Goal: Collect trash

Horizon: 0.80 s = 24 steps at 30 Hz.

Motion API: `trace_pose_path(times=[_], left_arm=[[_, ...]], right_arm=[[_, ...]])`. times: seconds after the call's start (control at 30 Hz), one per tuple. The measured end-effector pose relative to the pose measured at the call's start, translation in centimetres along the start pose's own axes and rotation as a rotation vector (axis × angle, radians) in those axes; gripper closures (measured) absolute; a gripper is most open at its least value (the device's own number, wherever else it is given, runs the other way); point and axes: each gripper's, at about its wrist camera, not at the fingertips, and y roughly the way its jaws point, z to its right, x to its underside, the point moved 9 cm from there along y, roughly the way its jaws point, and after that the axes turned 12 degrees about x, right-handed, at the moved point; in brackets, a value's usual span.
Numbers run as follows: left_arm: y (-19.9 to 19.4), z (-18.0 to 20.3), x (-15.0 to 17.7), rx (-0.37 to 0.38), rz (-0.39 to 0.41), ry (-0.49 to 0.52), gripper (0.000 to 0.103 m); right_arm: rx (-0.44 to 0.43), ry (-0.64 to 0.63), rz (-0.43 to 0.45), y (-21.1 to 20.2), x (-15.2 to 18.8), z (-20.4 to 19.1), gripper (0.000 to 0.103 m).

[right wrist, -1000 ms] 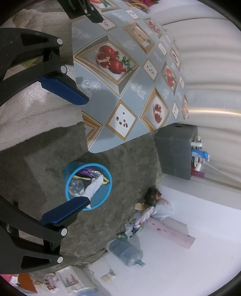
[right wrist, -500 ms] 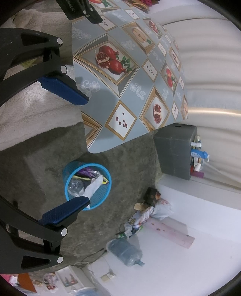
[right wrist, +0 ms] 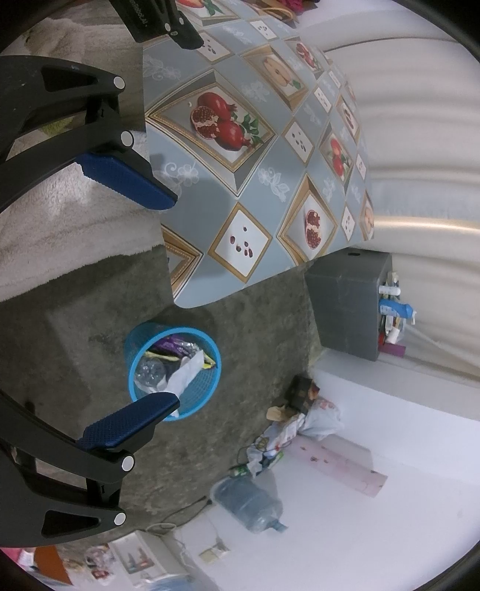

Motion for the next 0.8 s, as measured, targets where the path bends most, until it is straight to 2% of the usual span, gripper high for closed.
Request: trace_pose_path(times=[0.8], left_arm=[[0.15, -0.13, 0.53, -0.001, -0.015, -0.001, 0.006]], right_arm=[[0.002, 0.003, -0.001, -0.03, 0.00, -0.10, 0.008]])
